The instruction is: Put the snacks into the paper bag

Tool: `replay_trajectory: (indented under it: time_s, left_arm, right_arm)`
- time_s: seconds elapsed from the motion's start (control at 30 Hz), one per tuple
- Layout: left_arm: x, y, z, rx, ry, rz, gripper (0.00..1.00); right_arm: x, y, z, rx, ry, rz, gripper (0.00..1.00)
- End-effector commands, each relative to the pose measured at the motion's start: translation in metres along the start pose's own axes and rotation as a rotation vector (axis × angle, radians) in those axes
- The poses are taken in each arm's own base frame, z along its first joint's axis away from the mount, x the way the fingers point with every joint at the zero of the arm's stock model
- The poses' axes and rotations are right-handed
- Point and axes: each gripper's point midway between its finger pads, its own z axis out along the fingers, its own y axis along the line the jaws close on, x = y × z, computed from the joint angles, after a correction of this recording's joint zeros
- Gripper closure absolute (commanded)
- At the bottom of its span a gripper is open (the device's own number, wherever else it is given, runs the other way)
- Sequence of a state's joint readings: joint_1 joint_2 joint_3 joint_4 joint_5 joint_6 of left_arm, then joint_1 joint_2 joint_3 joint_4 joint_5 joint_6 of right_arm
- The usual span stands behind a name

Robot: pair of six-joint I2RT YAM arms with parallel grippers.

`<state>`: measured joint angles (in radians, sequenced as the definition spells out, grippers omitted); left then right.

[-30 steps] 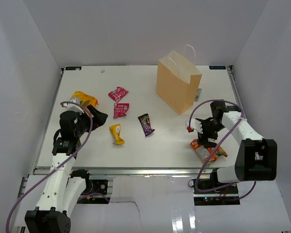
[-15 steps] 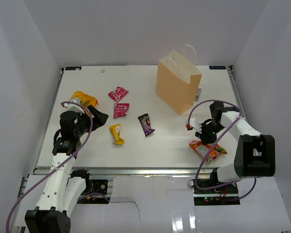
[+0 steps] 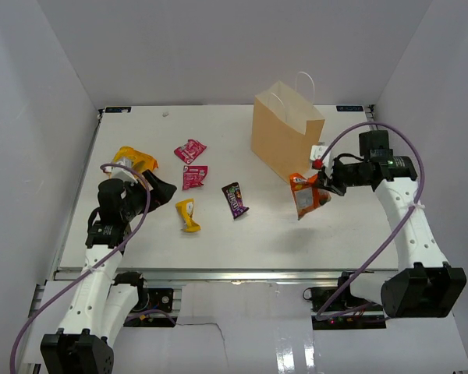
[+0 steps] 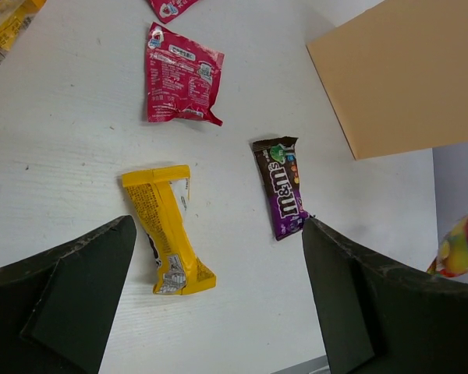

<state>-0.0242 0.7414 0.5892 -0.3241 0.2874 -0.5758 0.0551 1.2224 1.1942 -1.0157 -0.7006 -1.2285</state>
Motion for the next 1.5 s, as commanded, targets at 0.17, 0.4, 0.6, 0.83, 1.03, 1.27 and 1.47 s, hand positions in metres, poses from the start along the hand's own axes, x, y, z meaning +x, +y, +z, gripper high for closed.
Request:
replay_trajectory:
  time_s: [0.17,0.4,0.6,0.83,1.03,1.27,1.47]
  left_arm:
    - [0.001,-0.007,0.003,0.041,0.009,-0.004,0.02]
    - [0.004,-0.008,0.005,0.056,0.024,-0.019,0.02]
    - [0.006,-0.010,0.004,0.067,0.030,-0.021,0.02]
    - [0.017,0.000,0.011,0.022,0.069,-0.096,0.02]
    - [0.028,0.011,0.018,-0.026,0.105,-0.152,0.02]
    - [0.039,0.019,0.023,-0.057,0.141,-0.208,0.02]
    - [0.055,0.028,0.032,-0.100,0.183,-0.254,0.02]
  right_arm:
    - [-0.151,-0.059,-0.074,0.319,-0.447,-0.121,0.92]
    - [-0.215,-0.150,-0.156,0.743,-0.647,0.076,0.92]
    - [-0.226,-0.217,-0.179,0.960,-0.688,0.231,0.92]
    - [-0.236,-0.232,-0.158,1.013,-0.738,0.308,0.92]
    - [-0.236,-0.228,-0.140,1.076,-0.754,0.389,0.92]
    - [-0.204,-0.232,-0.120,1.172,-0.703,0.468,0.92]
    - [-0.185,-0.226,-0.098,1.139,-0.658,0.481,0.73]
